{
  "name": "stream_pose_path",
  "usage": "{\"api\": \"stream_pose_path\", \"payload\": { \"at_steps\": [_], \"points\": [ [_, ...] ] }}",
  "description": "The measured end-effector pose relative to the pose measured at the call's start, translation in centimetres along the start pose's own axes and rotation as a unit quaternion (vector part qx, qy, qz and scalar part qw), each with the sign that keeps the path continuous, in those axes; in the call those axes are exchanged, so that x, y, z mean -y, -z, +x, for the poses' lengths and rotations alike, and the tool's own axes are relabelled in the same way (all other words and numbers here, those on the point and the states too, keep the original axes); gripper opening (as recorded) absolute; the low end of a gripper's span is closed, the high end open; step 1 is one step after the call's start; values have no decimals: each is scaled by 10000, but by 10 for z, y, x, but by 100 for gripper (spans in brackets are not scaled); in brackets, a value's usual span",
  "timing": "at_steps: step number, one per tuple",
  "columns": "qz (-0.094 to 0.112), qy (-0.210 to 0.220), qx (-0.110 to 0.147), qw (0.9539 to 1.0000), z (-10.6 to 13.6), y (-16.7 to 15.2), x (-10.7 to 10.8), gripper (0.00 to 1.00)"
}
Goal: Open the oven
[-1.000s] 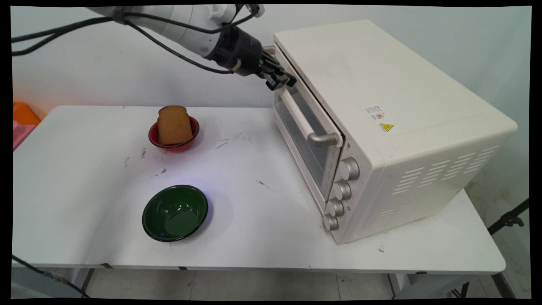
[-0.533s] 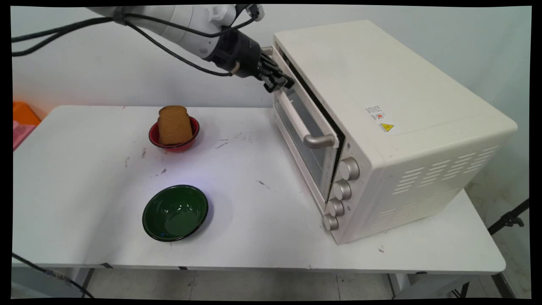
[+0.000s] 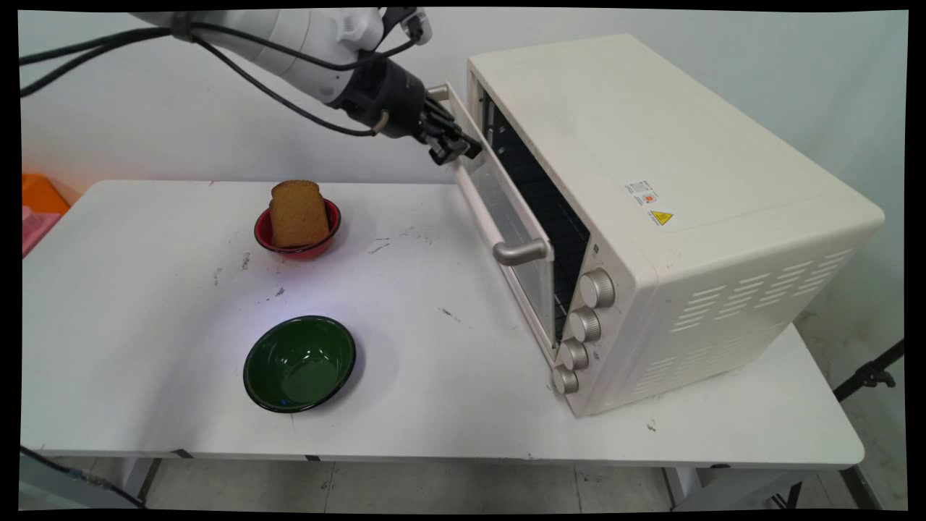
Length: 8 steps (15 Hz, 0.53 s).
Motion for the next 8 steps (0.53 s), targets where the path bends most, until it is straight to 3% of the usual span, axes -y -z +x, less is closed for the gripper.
{"api": "stream_pose_path", "payload": {
  "at_steps": [8],
  "points": [
    [-64,49,226,9997,-18,8,-3,0]
  ]
}}
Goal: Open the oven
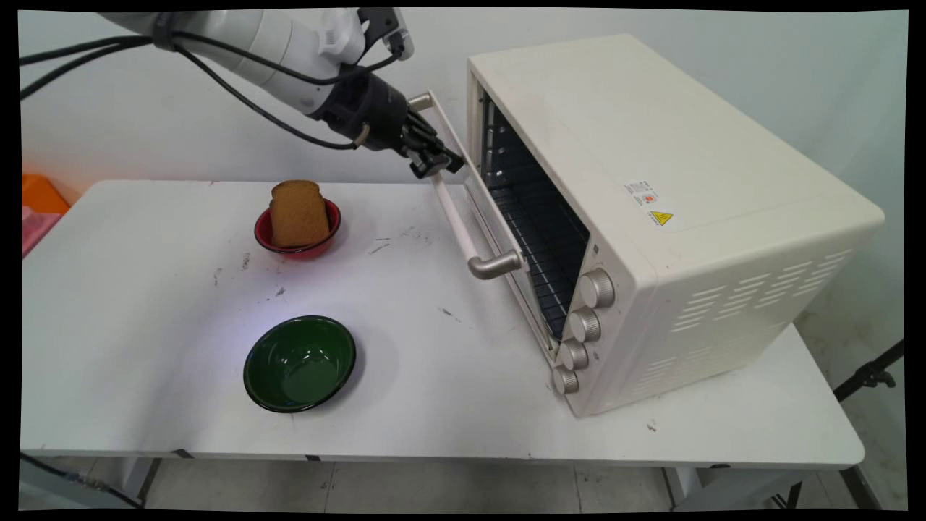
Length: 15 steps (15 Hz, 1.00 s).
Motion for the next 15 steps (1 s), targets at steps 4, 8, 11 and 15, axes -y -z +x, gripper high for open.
{"api": "stream_pose_path", "payload": {
  "at_steps": [4,8,11,15],
  "points": [
    [-51,29,75,10000,-10,2,-1,0],
    [-118,44,102,9999,-22,4,1,0],
    [-172,37,89,9998,-32,6,2,0],
    [-218,17,33,9998,-47,11,6,0]
  ]
}}
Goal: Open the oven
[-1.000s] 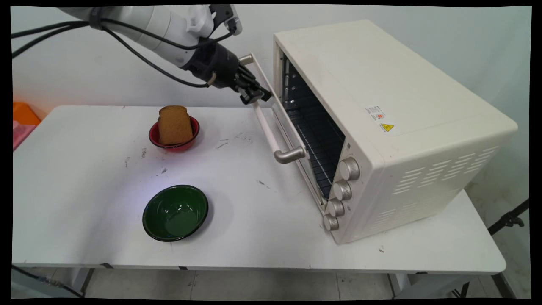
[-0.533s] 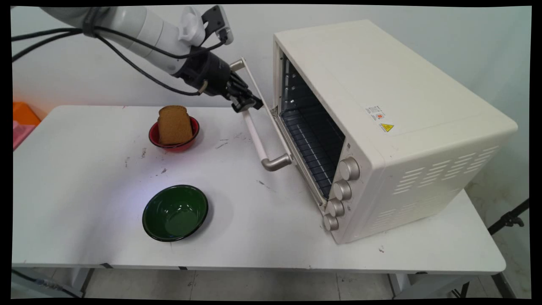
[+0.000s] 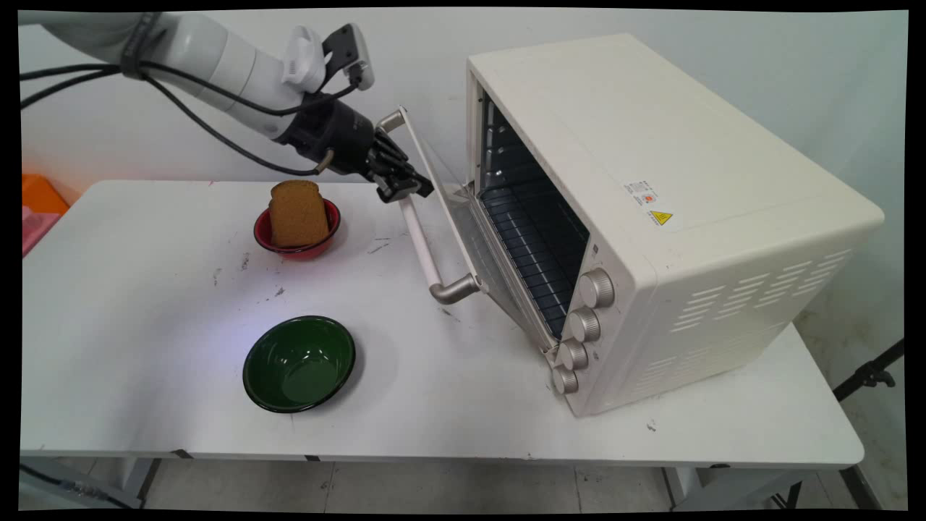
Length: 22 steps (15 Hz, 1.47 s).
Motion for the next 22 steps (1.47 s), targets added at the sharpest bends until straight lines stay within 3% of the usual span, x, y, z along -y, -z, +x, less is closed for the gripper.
{"api": "stream_pose_path", "payload": {
  "at_steps": [12,22],
  "points": [
    [-102,87,-192,9997,-57,4,5,0],
    [-134,229,-510,9983,-115,-7,8,0]
  ]
}}
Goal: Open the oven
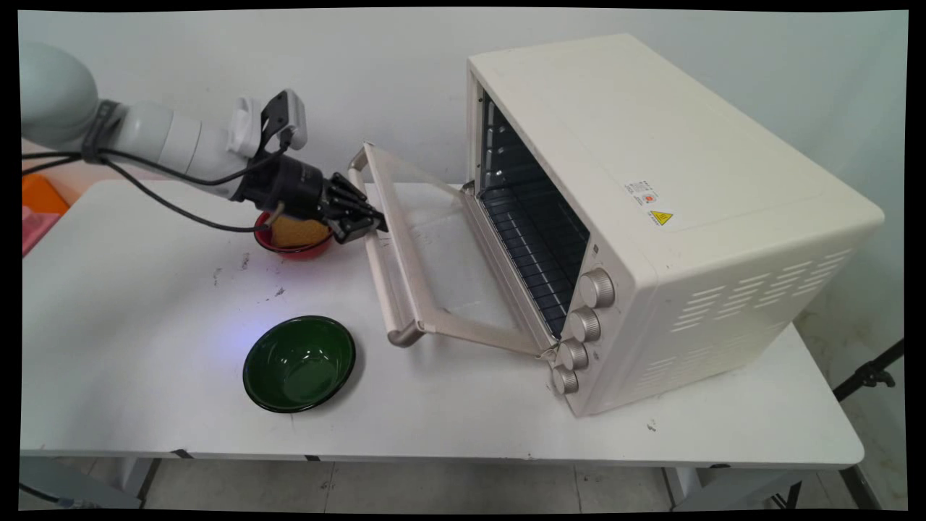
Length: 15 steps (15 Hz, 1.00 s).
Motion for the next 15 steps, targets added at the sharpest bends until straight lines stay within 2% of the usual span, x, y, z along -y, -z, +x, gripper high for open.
{"api": "stream_pose_path", "payload": {
  "at_steps": [9,15],
  "points": [
    [-59,62,-135,9999,-54,-6,7,0],
    [-105,80,-193,9997,-80,-11,13,0]
  ]
}}
